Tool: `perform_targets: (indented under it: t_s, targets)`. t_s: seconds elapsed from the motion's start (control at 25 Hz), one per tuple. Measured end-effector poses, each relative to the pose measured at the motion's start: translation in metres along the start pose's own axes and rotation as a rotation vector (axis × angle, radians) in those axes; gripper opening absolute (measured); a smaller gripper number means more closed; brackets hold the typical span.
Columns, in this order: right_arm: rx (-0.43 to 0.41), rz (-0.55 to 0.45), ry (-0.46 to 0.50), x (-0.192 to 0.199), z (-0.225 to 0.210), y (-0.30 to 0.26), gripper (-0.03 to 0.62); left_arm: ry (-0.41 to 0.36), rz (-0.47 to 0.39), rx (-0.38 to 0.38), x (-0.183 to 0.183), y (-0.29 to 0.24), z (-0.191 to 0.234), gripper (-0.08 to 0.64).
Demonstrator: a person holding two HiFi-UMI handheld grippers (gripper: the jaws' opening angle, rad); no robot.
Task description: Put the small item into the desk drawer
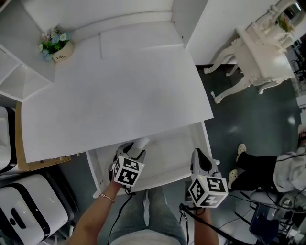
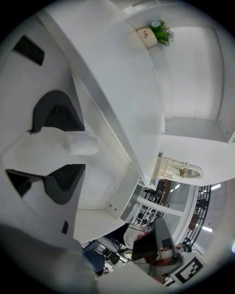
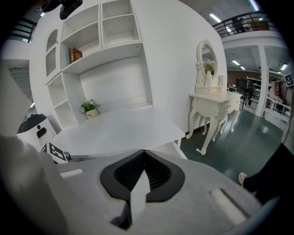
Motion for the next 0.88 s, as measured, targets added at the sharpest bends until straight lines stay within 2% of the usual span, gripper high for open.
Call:
perform_targets:
  t_s: [0.2, 0.44, 0.56, 0.88]
  targets:
    - [-0.031, -0.01, 0.039, -0.01, 0.014, 0.013, 0.003, 0.055, -0.104, -0.051, -0.012, 0.057, 0.005, 0.21]
    - [-0.103, -0.055, 0.117, -0.042, 0.043, 0.022, 0.003, 0.176, -0.272, -0.128, -0.027, 0.137, 0.025, 0.095]
    - [-0.135, -0.073, 0.154, -0.058, 0.061, 0.026, 0.003, 0.223, -0.378, -0.191, -0.037, 0.181, 0.034, 0.037]
    - [-0.243, -0.143, 0.271, -0.101, 0.11, 0.037, 0.003, 0.324, -0.614, -0.369, -0.055, 0.274, 0.051, 0.011]
Point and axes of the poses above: the fingertips, and each gripper's own axes: y backward along the fingers, z to its left, x out of its underside, the point moved 7 cm from there along y, backward along the fingers, and after that the axes turned 4 degrees about -y, right-handed, at the moved point
